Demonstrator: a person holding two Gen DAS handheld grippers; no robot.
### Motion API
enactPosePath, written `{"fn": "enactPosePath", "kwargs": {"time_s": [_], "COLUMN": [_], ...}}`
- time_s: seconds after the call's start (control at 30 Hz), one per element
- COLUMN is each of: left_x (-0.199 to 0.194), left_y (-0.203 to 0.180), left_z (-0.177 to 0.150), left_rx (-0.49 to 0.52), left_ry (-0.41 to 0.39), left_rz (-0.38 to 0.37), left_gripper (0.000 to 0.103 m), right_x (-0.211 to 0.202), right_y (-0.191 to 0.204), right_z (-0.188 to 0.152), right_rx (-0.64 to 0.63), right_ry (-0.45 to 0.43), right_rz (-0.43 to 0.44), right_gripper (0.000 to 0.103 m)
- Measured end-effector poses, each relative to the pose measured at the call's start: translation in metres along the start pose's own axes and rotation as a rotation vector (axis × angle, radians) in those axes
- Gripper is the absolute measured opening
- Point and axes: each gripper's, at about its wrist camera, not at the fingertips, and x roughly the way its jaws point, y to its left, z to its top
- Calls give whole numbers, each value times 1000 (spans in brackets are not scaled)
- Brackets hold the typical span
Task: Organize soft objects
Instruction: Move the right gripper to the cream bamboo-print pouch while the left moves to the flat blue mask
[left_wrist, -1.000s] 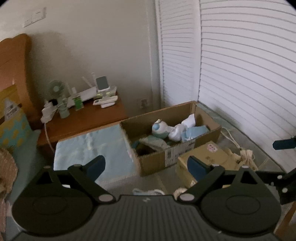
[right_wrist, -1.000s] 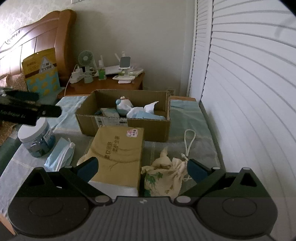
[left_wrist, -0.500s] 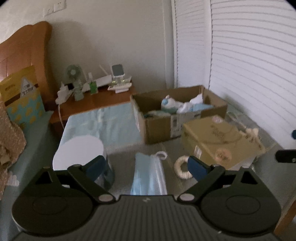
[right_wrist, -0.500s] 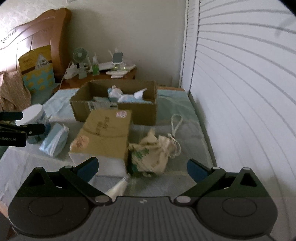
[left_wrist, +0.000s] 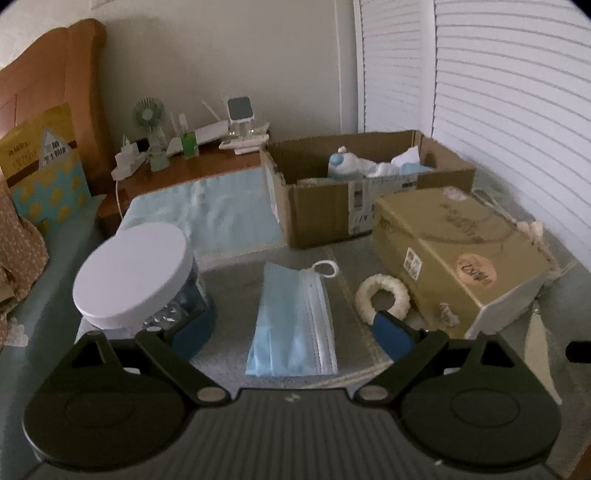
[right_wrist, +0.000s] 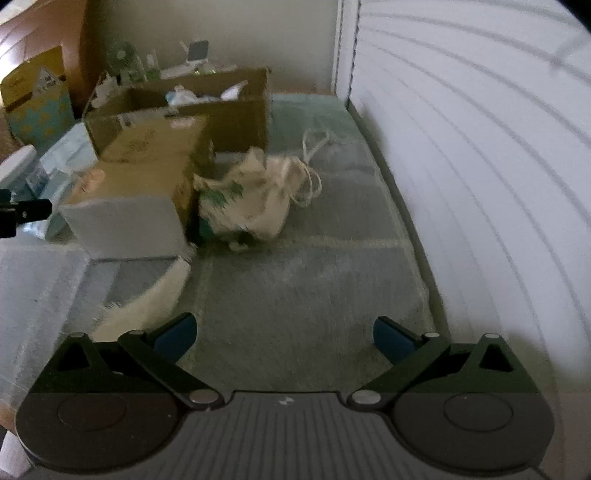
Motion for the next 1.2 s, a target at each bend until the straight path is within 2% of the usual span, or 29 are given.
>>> {"fn": "enactPosePath", "kwargs": {"time_s": [0.37,0.47,0.67,0.73,1.03,1.2], "left_x": [22,28,37,36,32,33], "left_y": [1,2,5,4,3,3], "left_z": [-4,-4,-5,-5,-7,-7], "left_rx": [-25,-35,-79,-86,-98,-104], "left_ry": [7,7,21,21,29,28], "left_rz": [10,8,-27,-48,-49,-44], "left_gripper": [91,87,60,47,46,46], "right_x": [6,6,5,5,10,9], "right_y": [1,2,2,3,7,13], "right_z": [-2,-3,-8,-8,3,14], "right_rx": [-20,-18,-18,-17,-54,-91], "right_ry": [-45,-59,-95,-102,-103,-146], "right_rz": [-10,-12,-13,-15,-26,-26], "right_gripper": [103,103,103,103,103,103]}}
